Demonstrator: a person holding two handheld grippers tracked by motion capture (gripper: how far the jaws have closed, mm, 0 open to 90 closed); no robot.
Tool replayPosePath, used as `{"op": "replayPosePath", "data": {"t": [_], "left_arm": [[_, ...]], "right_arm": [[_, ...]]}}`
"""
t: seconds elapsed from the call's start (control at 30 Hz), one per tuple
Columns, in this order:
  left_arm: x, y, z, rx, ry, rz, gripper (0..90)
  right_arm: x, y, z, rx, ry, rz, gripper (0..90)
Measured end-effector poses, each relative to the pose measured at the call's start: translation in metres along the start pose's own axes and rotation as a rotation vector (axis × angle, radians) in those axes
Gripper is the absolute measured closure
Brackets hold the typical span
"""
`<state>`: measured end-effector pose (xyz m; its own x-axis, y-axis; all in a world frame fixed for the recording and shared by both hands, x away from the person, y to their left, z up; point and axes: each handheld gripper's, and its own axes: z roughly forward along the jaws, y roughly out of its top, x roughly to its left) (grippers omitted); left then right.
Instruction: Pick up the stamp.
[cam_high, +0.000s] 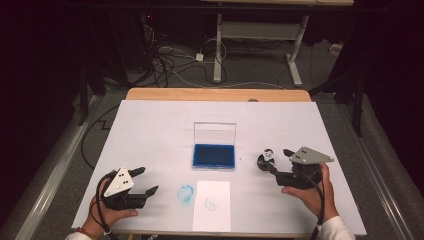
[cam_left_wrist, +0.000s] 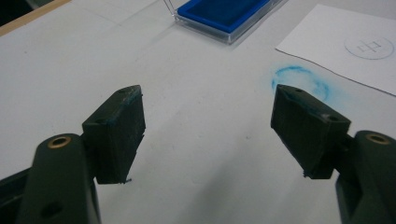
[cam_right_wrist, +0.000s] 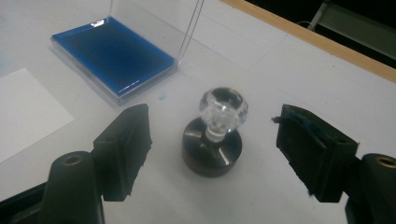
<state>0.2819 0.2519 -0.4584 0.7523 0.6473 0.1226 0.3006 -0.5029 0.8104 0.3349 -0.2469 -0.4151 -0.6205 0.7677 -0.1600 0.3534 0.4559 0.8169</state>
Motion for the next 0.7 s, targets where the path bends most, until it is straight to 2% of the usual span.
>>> {"op": "replayPosePath", "data": {"t": [0.07,0.33,0.5,0.7], "left_arm": [[0.0,0.0,0.0,0.003,-0.007,-0.002,25.1],[0.001,-0.001,0.001,0.012,-0.011,0.0,25.1],[0.001,-0.002,0.002,0.02,-0.012,0.006,25.1],[0.001,-0.002,0.003,0.028,-0.014,0.009,25.1]], "right_arm": [[-0.005,0.005,0.015,0.028,-0.001,0.002,27.3],[-0.017,0.005,0.05,0.129,0.032,0.038,29.9],[-0.021,0.004,0.06,0.15,0.039,0.058,34.5],[-0.021,0.005,0.062,0.124,0.071,0.05,45.9]]}}
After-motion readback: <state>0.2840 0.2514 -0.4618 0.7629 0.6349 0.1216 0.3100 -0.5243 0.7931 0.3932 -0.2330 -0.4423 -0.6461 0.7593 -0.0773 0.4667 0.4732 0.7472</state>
